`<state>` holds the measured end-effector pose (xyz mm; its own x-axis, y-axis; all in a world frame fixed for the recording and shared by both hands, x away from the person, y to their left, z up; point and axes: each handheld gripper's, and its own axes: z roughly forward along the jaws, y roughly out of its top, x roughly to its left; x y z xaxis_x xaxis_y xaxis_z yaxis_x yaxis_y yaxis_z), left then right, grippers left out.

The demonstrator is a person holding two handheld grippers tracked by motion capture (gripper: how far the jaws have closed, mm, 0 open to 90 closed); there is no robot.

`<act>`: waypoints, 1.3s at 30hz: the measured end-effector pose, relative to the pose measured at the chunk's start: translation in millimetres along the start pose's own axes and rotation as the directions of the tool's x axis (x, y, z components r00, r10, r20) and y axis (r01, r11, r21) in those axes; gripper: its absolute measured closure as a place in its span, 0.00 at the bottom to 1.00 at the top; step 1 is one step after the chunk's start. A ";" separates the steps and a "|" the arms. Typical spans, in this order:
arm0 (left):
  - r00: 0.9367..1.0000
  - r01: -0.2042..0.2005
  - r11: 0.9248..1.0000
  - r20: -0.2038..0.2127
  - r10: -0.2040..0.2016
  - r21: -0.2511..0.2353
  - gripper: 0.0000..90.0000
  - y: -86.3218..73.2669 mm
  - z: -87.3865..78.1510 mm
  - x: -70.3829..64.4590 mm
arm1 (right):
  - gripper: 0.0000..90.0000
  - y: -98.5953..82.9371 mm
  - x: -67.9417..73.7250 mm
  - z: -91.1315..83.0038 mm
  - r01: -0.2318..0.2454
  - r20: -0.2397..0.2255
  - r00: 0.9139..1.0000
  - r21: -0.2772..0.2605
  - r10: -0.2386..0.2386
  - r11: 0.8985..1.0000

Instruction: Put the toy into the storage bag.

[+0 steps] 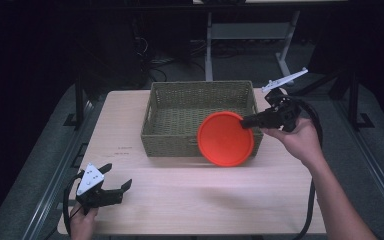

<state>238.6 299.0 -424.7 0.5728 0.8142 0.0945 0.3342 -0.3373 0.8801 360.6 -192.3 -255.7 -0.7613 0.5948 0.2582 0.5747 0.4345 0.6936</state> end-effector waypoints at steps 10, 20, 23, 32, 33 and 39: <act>1.000 0.000 1.000 -0.003 0.000 -0.002 0.14 0.0 -0.4 0.8 | 0.91 23.2 -3.0 4.4 0.002 0.001 1.000 0.008 -0.002 1.000; 1.000 0.000 1.000 -0.004 0.000 -0.002 0.14 0.2 -0.1 1.4 | 0.91 42.4 -10.2 12.1 -0.014 0.000 1.000 0.003 0.014 1.000; 1.000 0.005 1.000 -0.004 -0.005 -0.007 0.14 0.3 0.4 1.5 | 0.91 46.5 -12.5 14.3 -0.022 -0.002 1.000 0.002 0.022 1.000; 1.000 0.007 1.000 -0.006 -0.007 0.003 0.14 0.7 2.3 4.3 | 0.91 59.3 -25.7 23.5 -0.045 -0.012 0.999 -0.005 0.045 0.999; 1.000 0.007 1.000 -0.006 -0.007 0.003 0.14 0.7 2.3 4.3 | 0.91 59.3 -25.7 23.5 -0.045 -0.012 0.999 -0.005 0.045 0.999; 1.000 0.011 1.000 -0.005 -0.011 -0.002 0.14 0.9 3.6 3.2 | 0.91 64.1 -38.3 29.4 -0.083 -0.014 0.996 -0.029 0.083 0.996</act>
<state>243.4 299.6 -425.3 0.5654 0.8203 0.0866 0.3391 -0.3269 0.8822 435.4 -167.4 -240.9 -0.7153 0.6192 0.3240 0.6270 0.3638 0.6888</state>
